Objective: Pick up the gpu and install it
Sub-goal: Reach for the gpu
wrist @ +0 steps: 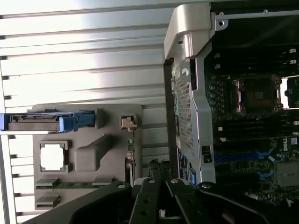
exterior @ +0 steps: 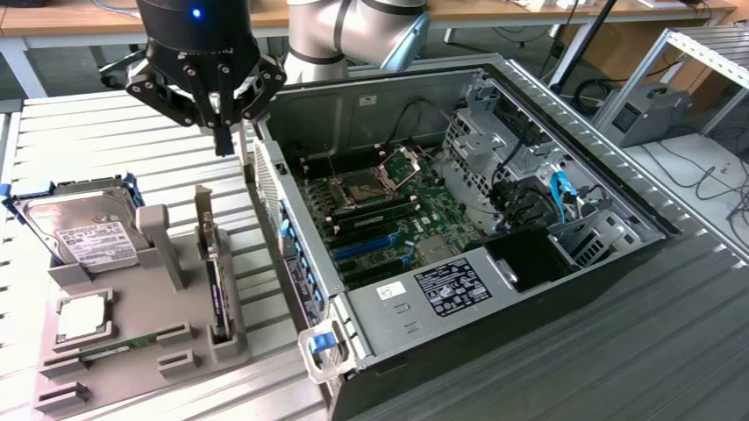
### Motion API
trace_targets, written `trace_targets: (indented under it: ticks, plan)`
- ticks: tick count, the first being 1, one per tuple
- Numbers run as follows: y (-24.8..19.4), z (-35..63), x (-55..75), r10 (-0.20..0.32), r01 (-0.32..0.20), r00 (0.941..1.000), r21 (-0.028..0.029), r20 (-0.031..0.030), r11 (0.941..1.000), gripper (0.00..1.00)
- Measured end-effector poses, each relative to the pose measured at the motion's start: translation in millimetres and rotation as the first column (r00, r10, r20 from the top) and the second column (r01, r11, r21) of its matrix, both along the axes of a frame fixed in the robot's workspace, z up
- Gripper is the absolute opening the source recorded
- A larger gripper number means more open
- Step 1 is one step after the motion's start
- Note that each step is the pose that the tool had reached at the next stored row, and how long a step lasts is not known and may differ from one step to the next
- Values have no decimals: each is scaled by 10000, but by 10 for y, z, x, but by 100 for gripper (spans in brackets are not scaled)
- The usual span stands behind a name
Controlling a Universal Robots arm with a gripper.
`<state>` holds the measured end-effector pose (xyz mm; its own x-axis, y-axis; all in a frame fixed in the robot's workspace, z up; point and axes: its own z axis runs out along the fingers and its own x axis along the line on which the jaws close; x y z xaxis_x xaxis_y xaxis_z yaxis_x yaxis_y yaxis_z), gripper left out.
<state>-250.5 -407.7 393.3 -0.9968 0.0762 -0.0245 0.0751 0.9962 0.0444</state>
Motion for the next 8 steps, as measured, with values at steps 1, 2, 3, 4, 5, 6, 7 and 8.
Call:
trace_targets:
  ticks: [1, 2, 3, 4, 5, 6, 7, 8]
  plan:
    - [-4, 0, -1, -1, 1, 10000, 0, 0, 10000, 11]
    - [-8, 0, -2, -1, 1, 10000, 0, 0, 10000, 11]
    - [-12, 0, -3, 0, 0, 10000, 0, 0, 10000, 11]
    - [-16, 0, -4, 0, 0, 10000, 0, 0, 10000, 11]
    - [-19, 0, -5, 0, 0, 10000, 0, 0, 10000, 11]
    - [-24, 0, -6, 0, 0, 10000, 0, 0, 10000, 11]
    - [-27, 0, -7, 0, 0, 10000, 0, 0, 10000, 11]
    - [-29, 0, -8, 0, 0, 10000, 0, 0, 10000, 11]
